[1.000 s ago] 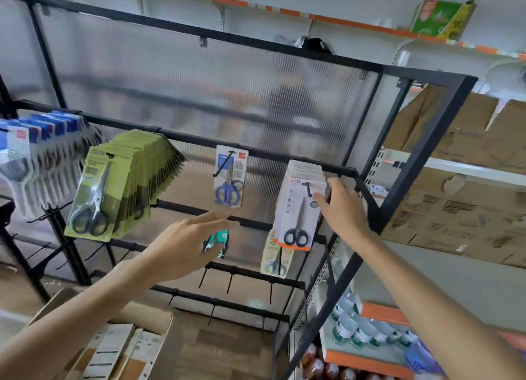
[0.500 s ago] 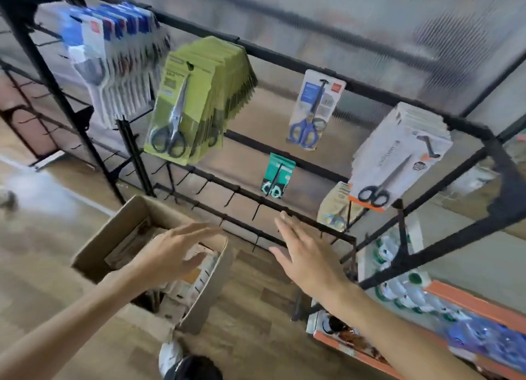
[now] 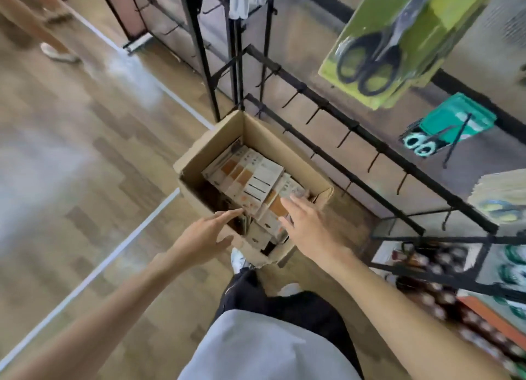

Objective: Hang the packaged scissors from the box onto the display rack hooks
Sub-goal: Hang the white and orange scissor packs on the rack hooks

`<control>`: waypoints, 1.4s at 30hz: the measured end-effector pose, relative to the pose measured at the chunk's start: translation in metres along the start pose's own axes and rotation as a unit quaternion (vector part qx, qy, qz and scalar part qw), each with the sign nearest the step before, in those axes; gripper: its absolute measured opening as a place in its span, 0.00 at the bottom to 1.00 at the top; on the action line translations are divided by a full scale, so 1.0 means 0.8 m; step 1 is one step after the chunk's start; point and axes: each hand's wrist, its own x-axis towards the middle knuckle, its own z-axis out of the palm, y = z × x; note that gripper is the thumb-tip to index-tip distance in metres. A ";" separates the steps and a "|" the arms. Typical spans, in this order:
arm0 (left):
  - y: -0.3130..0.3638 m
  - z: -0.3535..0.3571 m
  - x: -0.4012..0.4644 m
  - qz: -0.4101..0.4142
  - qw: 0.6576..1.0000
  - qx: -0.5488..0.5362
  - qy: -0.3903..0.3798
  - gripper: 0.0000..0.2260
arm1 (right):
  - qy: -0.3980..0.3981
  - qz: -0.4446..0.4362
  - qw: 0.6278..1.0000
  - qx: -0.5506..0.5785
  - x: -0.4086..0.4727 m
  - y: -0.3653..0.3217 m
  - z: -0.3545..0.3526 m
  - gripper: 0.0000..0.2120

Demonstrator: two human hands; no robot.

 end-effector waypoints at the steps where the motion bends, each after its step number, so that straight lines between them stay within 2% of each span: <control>1: -0.005 0.004 0.011 -0.007 1.000 0.000 -0.007 0.29 | -0.014 0.006 1.000 -0.006 0.010 -0.001 0.010 0.25; 6: -0.027 0.041 0.083 -0.009 0.999 -0.013 -0.029 0.26 | -0.064 0.050 0.997 0.007 0.057 0.004 0.058 0.25; 14: -0.094 0.128 0.243 -0.065 0.997 -0.025 -0.043 0.16 | -0.150 0.033 0.988 0.022 0.137 0.035 0.153 0.22; 18: -0.130 0.168 0.280 -0.099 0.992 0.019 -0.080 0.19 | -0.167 0.039 0.984 0.046 0.174 0.058 0.179 0.22; 23: -0.139 0.178 0.296 -0.092 0.990 0.039 -0.095 0.15 | -0.150 0.057 0.986 0.053 0.212 0.079 0.176 0.22; 33: -0.137 0.186 0.289 -0.091 0.985 0.086 -0.119 0.20 | -0.176 0.051 0.982 0.032 0.227 0.105 0.192 0.20; 37: -0.143 0.154 0.295 -0.091 0.984 0.070 -0.136 0.12 | -0.189 0.020 0.981 0.025 0.218 0.111 0.203 0.18; 42: -0.174 0.100 0.275 -0.064 0.981 0.089 -0.160 0.14 | -0.209 0.007 0.978 0.018 0.216 0.111 0.212 0.21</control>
